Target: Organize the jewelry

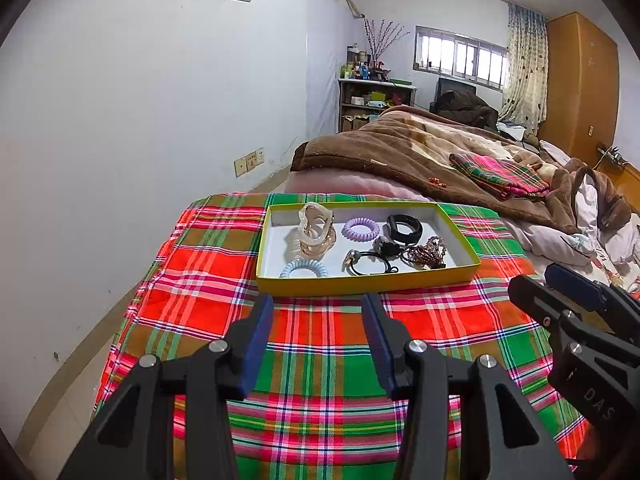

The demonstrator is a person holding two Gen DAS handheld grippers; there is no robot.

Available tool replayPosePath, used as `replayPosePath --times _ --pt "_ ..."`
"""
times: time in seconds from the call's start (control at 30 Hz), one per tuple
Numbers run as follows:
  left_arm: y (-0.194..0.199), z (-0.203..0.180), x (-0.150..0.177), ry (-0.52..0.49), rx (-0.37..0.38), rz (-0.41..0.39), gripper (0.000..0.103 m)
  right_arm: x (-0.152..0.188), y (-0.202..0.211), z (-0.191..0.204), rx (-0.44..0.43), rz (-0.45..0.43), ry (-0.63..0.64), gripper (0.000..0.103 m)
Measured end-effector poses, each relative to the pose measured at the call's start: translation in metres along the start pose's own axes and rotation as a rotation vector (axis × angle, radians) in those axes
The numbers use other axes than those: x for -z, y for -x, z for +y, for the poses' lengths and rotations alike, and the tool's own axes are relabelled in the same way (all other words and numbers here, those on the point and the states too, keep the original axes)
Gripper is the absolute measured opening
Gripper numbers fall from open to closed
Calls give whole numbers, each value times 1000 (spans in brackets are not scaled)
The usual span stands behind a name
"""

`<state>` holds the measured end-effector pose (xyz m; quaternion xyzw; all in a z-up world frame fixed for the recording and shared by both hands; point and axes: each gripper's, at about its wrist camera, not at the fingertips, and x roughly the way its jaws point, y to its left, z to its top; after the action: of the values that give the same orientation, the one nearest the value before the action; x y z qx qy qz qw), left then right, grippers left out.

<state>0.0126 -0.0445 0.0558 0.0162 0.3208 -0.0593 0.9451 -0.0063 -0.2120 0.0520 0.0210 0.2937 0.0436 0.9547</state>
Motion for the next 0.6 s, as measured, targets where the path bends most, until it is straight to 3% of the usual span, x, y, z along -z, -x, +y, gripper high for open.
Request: replayPosePath --times 0.6 --pt "0 1 0 9 -4 6 48 0 2 0 1 -7 4 53"
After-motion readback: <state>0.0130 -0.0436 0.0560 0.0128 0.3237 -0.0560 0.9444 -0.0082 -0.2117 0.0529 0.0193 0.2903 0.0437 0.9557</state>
